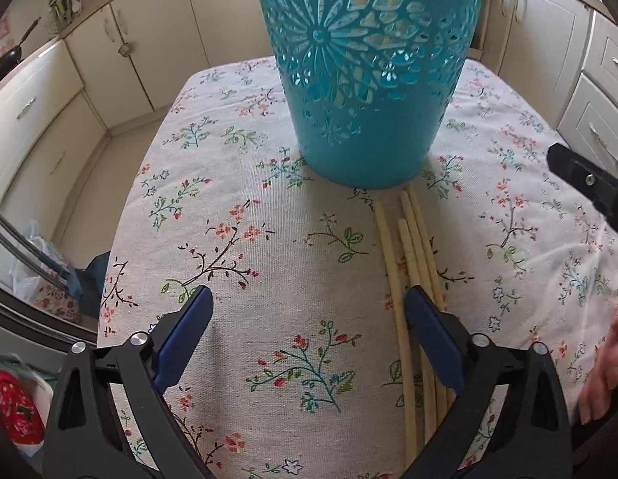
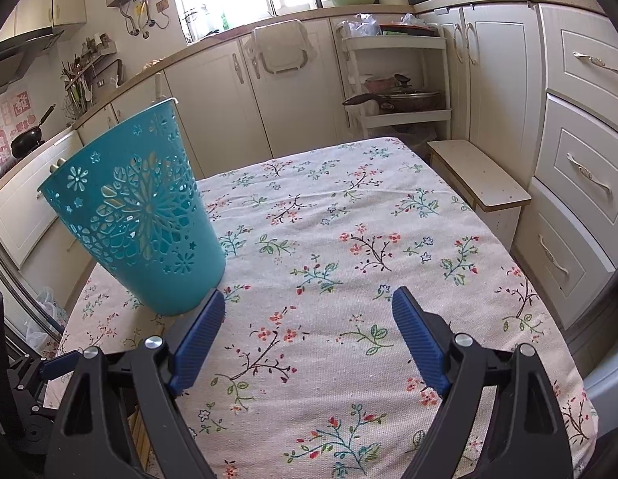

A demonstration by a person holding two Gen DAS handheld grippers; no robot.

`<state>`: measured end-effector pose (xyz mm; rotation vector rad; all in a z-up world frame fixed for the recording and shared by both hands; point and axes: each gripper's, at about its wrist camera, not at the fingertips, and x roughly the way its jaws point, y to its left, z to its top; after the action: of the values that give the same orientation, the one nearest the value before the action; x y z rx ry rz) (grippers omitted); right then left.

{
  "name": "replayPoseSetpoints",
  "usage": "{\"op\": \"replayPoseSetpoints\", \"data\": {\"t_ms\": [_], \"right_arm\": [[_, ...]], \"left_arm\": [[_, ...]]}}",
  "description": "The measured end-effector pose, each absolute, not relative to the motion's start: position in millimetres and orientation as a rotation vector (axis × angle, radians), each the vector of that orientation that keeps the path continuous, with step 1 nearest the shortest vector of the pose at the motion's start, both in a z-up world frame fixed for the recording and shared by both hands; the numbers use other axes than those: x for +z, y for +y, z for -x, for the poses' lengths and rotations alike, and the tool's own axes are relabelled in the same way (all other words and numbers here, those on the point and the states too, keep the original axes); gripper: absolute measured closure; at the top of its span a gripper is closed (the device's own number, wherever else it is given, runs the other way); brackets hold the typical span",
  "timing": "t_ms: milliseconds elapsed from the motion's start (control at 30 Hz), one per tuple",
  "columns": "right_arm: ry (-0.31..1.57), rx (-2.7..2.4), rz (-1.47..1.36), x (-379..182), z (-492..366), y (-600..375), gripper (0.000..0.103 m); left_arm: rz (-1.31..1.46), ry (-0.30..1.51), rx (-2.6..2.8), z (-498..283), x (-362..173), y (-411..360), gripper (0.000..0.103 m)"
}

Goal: Organize utensils
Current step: 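Lower the left gripper to the stick bundle and pinch one stick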

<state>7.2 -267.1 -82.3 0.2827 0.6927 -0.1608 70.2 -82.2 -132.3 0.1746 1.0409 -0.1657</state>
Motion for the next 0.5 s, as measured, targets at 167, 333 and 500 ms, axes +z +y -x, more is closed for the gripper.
{"op": "replayPoseSetpoints", "data": {"t_ms": [167, 333, 500], "right_arm": [[0.699, -0.164, -0.279, -82.9, -8.4, -266.9, 0.020], [0.706, -0.168, -0.275, -84.1, -9.8, -266.0, 0.020], [0.711, -0.170, -0.276, -84.9, -10.8, -265.0, 0.020]], "left_arm": [[-0.137, 1.054, -0.187, -75.1, -132.1, -79.5, 0.020], [-0.142, 1.054, -0.246, -76.9, -126.2, -87.8, 0.058], [-0.130, 1.070, -0.286, -79.1, -124.3, -93.0, 0.096]]}}
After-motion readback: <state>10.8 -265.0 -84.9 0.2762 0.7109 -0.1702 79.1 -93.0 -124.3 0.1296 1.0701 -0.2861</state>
